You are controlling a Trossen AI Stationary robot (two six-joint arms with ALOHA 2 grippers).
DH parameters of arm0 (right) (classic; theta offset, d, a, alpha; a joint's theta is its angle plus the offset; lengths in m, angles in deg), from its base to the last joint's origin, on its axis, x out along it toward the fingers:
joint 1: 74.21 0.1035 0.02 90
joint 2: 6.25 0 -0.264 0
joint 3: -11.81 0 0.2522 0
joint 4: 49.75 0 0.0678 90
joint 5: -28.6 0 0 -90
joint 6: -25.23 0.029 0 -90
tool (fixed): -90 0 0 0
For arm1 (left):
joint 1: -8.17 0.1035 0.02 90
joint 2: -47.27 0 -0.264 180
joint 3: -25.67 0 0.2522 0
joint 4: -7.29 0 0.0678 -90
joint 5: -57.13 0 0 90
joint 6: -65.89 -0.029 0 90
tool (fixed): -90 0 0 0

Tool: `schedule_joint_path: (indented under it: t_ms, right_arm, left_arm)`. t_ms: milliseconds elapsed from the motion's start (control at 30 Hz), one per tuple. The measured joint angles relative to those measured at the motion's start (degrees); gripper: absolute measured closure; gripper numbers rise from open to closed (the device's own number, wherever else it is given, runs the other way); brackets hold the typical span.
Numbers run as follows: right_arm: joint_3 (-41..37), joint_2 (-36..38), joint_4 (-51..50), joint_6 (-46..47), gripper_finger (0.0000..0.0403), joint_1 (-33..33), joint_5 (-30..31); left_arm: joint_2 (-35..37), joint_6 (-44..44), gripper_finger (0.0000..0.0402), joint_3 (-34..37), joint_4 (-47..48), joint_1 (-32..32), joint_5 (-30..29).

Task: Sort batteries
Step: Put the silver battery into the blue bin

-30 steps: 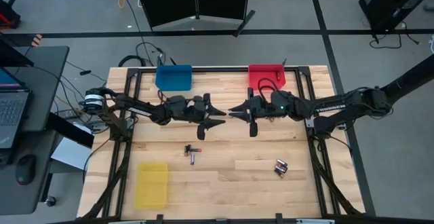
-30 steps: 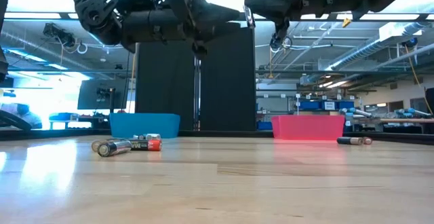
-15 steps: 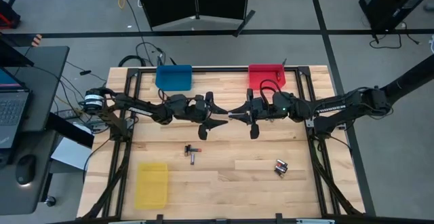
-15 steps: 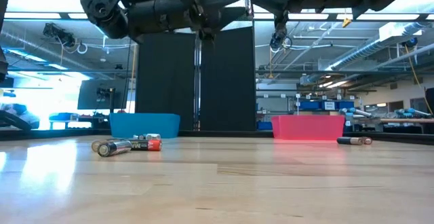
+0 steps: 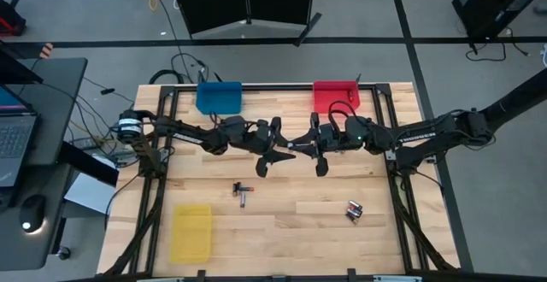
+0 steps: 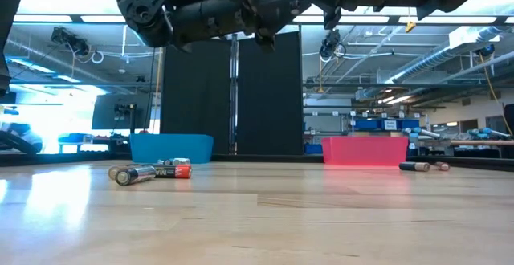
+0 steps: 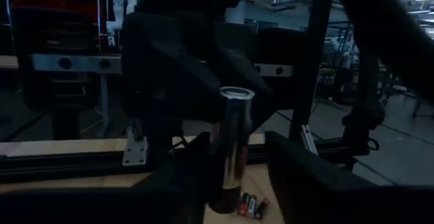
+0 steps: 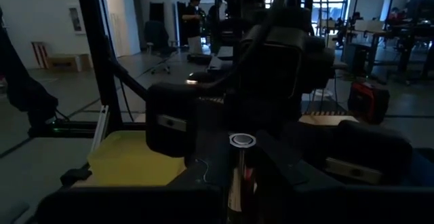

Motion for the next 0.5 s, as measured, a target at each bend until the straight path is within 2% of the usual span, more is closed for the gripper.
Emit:
schedule_joint_path:
  t_ms: [133, 267, 333, 500]
  right_arm:
    - [0.0, 0.0, 0.16, 0.09, 0.0345, 0.04, -0.26]
    - [0.0, 0.04, -0.02, 1.55, 0.0345, -0.13, -0.1]
    - [0.0, 0.04, -0.18, 2.2, 0.0325, -0.44, 0.27]
    - [0.01, 2.05, -0.4, 2.85, 0.0239, -1.49, 4.61]
  left_arm:
    - [0.0, -0.06, 0.0344, 0.02, -0.08, 0.11, 0.02]
    - [0.05, 0.33, 0.0349, 0.04, 0.07, 0.1, -0.57]
    - [0.83, 0.57, 0.0349, 0.04, 2.2, 0.29, -1.07]
    - [4.71, -0.3, 0.0349, 0.04, 10.95, 1.19, -3.4]
